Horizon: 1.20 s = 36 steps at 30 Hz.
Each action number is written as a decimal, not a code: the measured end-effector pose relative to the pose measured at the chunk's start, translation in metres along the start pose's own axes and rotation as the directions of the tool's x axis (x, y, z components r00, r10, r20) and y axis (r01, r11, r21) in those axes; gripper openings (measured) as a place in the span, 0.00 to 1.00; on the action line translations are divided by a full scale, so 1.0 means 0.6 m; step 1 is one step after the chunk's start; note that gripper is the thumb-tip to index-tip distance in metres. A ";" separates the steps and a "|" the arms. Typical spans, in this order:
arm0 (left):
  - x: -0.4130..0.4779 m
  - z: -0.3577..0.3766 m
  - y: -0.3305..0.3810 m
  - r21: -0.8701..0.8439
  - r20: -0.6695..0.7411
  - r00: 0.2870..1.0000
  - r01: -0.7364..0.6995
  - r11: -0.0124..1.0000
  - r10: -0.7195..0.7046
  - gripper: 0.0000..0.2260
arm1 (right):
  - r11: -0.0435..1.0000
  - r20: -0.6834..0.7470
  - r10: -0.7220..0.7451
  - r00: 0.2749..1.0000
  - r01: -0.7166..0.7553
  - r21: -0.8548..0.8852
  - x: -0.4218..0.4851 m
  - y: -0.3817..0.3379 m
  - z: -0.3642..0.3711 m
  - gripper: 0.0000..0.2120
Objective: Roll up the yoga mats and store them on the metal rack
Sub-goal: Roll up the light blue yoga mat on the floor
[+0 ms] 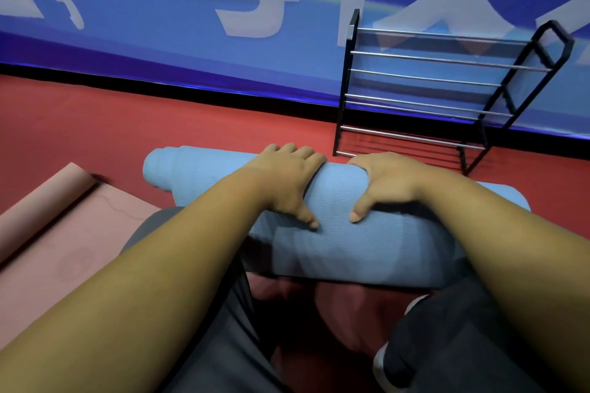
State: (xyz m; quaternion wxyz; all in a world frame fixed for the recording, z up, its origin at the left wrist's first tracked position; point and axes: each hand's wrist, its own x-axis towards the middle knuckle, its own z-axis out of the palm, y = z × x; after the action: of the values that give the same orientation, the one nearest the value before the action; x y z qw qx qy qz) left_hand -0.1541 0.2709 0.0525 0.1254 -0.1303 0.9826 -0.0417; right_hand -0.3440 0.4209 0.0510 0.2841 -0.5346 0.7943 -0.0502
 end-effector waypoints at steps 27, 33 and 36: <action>0.001 -0.014 -0.052 -0.529 0.275 0.957 0.233 0.816 -0.094 0.41 | 0.881 -0.249 -0.064 0.966 -0.063 -0.469 -0.032 -0.078 0.079 0.60; -0.004 -0.011 -0.035 -0.381 0.196 0.979 0.135 0.915 -0.063 0.41 | 0.939 -0.175 -0.052 0.983 -0.012 -0.343 -0.026 -0.068 0.050 0.49; -0.010 -0.007 -0.012 -0.128 0.098 0.993 0.080 0.989 -0.068 0.52 | 0.980 -0.128 -0.012 0.992 -0.014 -0.200 -0.015 -0.057 0.031 0.44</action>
State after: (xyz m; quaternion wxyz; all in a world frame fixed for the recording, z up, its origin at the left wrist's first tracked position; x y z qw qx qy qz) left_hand -0.1478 0.2655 0.0587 0.1608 -0.1765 0.9708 0.0248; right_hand -0.3040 0.4185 0.0519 0.1771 -0.5557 0.8123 -0.0042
